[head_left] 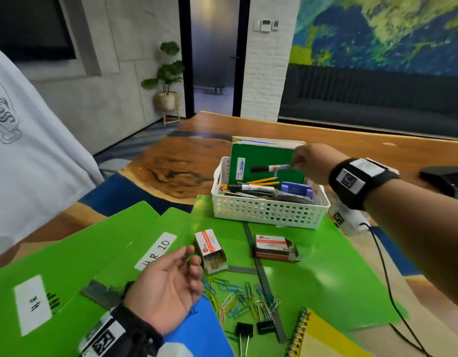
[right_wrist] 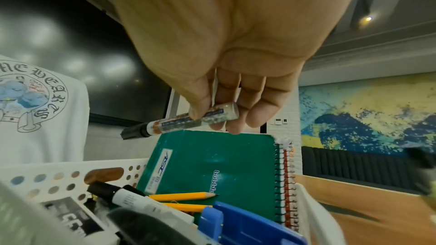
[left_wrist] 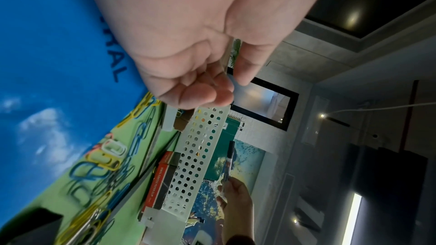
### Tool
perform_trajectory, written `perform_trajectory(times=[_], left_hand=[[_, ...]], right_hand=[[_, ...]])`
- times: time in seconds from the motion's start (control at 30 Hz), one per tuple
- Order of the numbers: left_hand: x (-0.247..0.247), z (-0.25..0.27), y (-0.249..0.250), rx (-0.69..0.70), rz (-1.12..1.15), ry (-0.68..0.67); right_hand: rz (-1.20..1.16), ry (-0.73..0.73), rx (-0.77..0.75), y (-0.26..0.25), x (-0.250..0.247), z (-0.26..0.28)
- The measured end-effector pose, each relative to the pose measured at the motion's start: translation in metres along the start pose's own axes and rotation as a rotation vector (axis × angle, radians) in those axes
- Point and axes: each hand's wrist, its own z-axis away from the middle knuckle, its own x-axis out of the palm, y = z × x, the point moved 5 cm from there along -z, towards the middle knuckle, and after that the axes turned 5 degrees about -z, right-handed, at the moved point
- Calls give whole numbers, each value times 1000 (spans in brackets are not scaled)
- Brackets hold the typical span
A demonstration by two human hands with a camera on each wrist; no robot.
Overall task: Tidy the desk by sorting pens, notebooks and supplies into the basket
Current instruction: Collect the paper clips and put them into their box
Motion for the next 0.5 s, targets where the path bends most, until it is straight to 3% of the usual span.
perform_trajectory(times=[0.2,0.27,0.33,0.37,0.43,0.5], left_hand=[[-4,-3,-2,-7,4,-21],[-4,-3,-2,-3,-7,-25],[-5,-4,-2,9,-29,-25],[-5,-4,-3,14,-43,-22],[-4,-5,-3,26,-76,-17],[-3,-5,-4,29,-102,-22]], right_hand=[[-36,31,-14,-37,15,-17],[-28,50,-98,-57,14,4],[-19,39,-280,-81,10,45],[-15,-19,-377,-91,11,72],[15,-278,-496,-99,26,128],[59,-574,-488,-90,49,179]])
